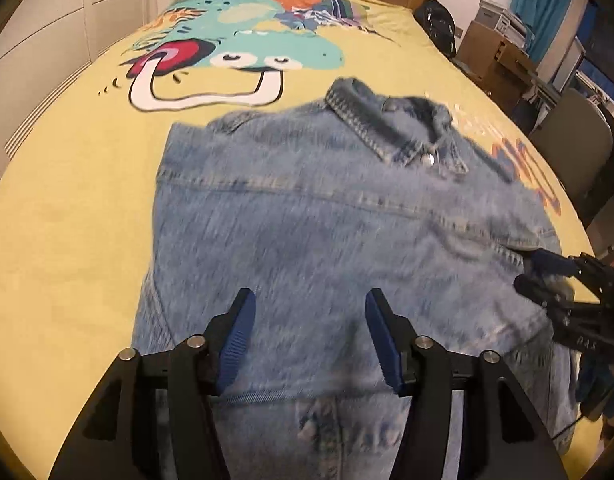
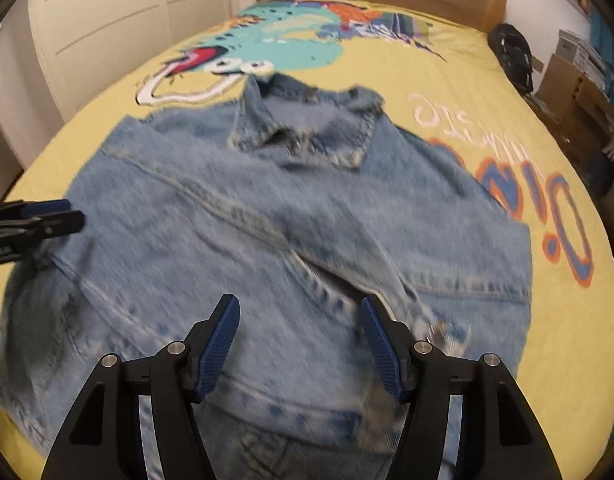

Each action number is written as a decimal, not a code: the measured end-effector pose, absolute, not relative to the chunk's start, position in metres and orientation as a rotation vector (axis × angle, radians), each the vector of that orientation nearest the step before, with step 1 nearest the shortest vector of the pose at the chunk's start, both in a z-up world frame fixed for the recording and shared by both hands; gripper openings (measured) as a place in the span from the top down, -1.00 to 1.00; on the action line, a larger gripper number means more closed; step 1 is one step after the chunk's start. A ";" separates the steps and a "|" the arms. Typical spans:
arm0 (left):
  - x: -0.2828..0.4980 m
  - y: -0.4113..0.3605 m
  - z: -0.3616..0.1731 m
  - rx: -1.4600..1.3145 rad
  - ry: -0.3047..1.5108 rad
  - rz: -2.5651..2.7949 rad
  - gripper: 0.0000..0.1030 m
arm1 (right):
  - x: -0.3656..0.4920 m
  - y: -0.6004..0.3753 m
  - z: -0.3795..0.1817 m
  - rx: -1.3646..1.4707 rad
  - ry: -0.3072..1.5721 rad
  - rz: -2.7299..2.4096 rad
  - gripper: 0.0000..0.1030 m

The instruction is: Fold large clothes

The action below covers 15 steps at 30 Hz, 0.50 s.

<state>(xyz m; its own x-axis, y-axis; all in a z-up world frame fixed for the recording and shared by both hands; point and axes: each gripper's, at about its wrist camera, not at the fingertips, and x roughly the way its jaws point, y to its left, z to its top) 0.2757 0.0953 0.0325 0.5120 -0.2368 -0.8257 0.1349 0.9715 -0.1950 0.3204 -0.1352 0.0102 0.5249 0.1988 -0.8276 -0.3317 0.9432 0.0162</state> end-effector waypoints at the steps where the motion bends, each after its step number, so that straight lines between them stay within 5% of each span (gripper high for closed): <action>1: 0.280 0.093 0.032 -0.114 1.006 -0.225 -0.02 | 0.324 -0.131 0.012 -0.151 0.960 0.321 -0.26; 15: 0.287 0.089 0.014 -0.100 1.050 -0.184 -0.16 | 0.351 -0.123 -0.016 -0.128 1.038 0.278 -0.26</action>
